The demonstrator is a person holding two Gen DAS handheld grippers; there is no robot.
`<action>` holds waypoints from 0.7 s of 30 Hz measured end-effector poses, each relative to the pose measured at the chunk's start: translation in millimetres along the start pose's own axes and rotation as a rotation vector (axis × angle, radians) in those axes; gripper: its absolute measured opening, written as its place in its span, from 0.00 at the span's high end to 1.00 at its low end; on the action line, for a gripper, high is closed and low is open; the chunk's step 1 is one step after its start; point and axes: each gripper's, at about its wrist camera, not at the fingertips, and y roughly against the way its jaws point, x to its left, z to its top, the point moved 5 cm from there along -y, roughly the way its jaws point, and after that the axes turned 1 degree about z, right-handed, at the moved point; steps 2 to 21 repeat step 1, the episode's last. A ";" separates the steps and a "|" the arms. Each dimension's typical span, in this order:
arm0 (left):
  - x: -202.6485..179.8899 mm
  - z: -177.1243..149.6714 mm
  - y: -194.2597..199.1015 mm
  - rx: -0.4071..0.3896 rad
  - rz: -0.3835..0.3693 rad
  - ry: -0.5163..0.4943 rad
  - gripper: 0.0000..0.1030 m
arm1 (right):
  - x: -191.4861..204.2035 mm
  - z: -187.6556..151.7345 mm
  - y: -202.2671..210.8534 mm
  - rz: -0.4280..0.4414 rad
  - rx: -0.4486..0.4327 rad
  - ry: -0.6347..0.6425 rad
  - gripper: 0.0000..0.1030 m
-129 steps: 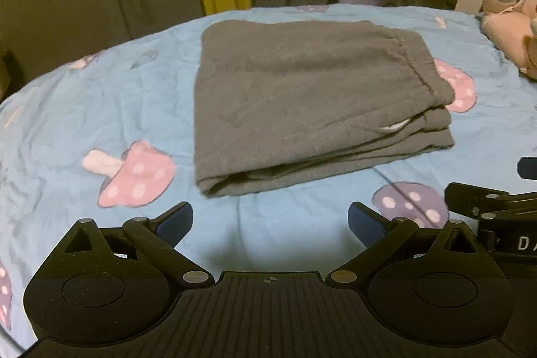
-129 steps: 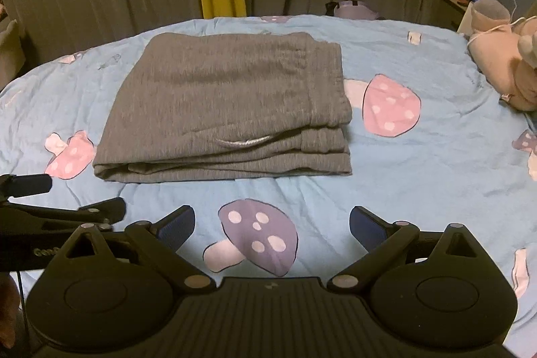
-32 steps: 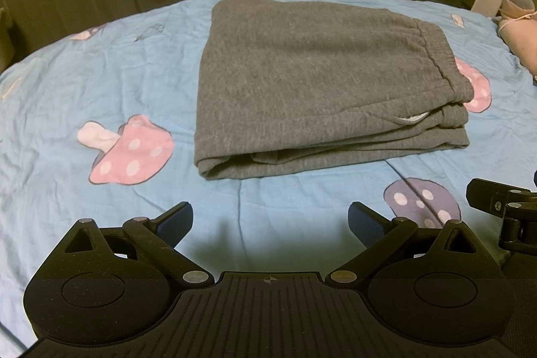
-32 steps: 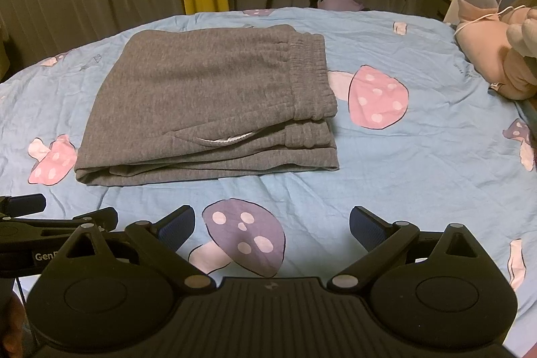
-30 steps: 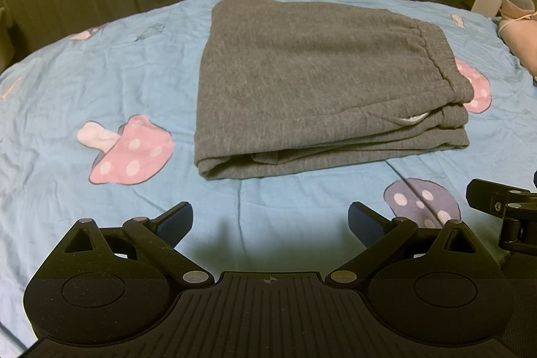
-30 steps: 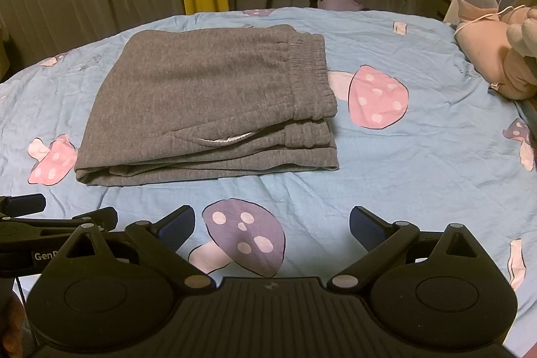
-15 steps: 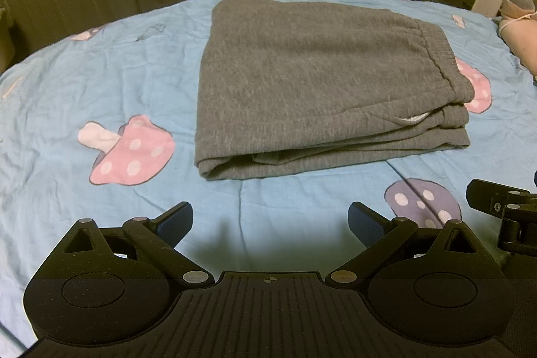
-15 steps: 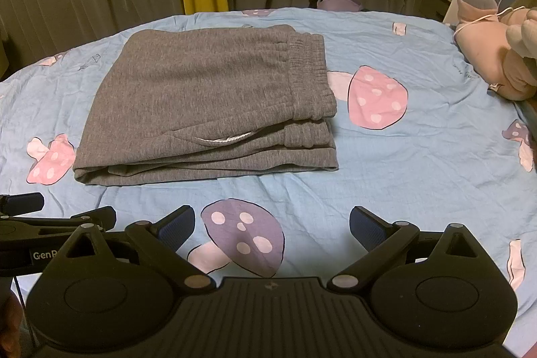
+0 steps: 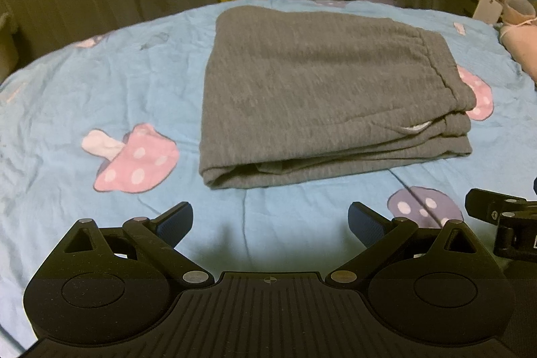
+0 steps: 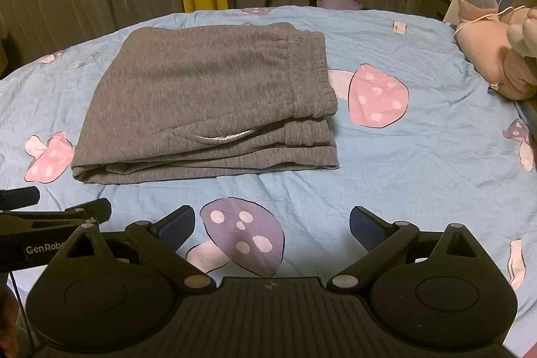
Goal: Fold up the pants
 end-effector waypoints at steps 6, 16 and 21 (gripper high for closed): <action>-1.1 0.2 -0.5 0.004 -0.002 -0.005 0.01 | 0.5 0.0 -0.3 -0.001 0.000 0.000 0.04; -1.1 0.2 -0.5 0.004 -0.002 -0.005 0.01 | 0.5 0.0 -0.3 -0.001 0.000 0.000 0.04; -1.1 0.2 -0.5 0.004 -0.002 -0.005 0.01 | 0.5 0.0 -0.3 -0.001 0.000 0.000 0.04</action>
